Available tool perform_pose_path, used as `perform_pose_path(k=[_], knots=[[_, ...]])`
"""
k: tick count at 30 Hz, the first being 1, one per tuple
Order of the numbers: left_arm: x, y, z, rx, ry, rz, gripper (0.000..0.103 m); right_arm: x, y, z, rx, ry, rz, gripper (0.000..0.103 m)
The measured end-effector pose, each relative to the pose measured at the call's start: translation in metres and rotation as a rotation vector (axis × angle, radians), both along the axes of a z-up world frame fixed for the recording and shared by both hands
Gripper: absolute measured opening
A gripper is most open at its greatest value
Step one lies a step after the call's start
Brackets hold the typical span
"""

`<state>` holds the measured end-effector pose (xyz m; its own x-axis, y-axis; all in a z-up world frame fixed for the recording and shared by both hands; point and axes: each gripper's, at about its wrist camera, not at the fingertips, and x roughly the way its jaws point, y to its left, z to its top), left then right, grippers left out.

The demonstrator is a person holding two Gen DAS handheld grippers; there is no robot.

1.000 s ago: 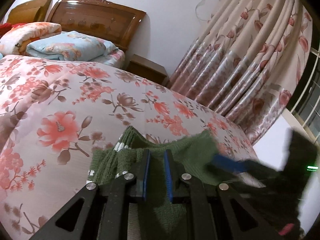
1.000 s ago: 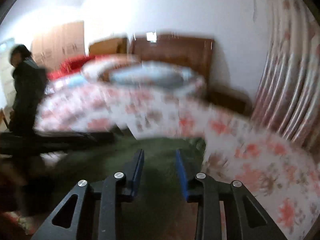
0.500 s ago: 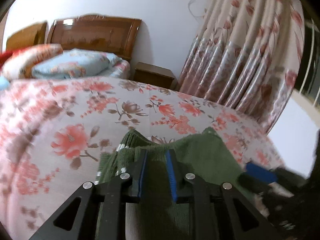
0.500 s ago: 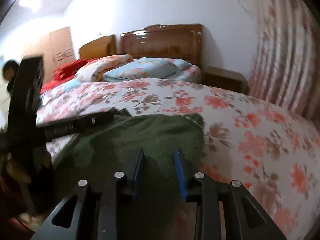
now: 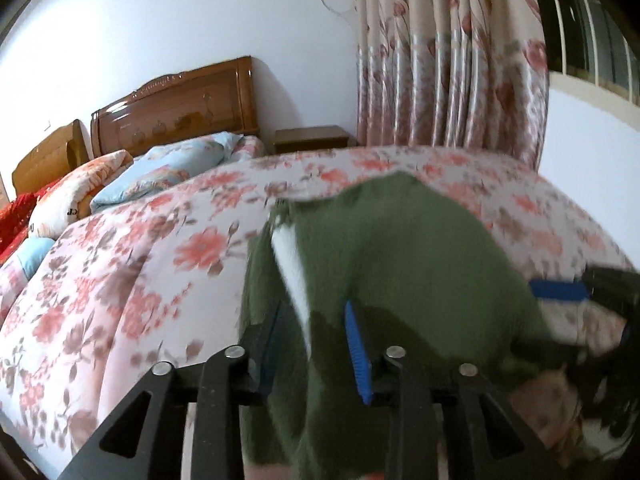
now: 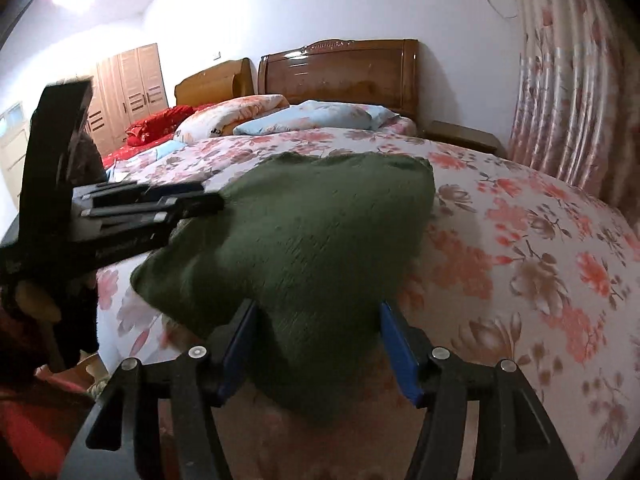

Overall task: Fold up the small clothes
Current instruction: 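Lower the folded sweater onto the bedspread and open both grippers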

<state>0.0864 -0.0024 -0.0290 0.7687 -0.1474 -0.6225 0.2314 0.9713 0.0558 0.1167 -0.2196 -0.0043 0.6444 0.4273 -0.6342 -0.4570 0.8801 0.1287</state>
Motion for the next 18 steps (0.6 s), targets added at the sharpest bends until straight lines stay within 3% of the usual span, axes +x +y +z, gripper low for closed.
perform_pose_path(k=[4,9,18], knots=[[-0.013,0.013,-0.007,-0.003,0.002,0.012,0.053,0.002,-0.002,-0.001,0.030,0.017,-0.006,0.103],[-0.024,0.021,-0.006,-0.003,0.004,0.018,0.054,0.003,-0.013,0.008,0.150,0.038,-0.020,0.103],[-0.035,0.042,0.000,-0.017,0.007,0.066,0.054,0.008,-0.027,0.013,0.260,0.056,-0.065,0.103]])
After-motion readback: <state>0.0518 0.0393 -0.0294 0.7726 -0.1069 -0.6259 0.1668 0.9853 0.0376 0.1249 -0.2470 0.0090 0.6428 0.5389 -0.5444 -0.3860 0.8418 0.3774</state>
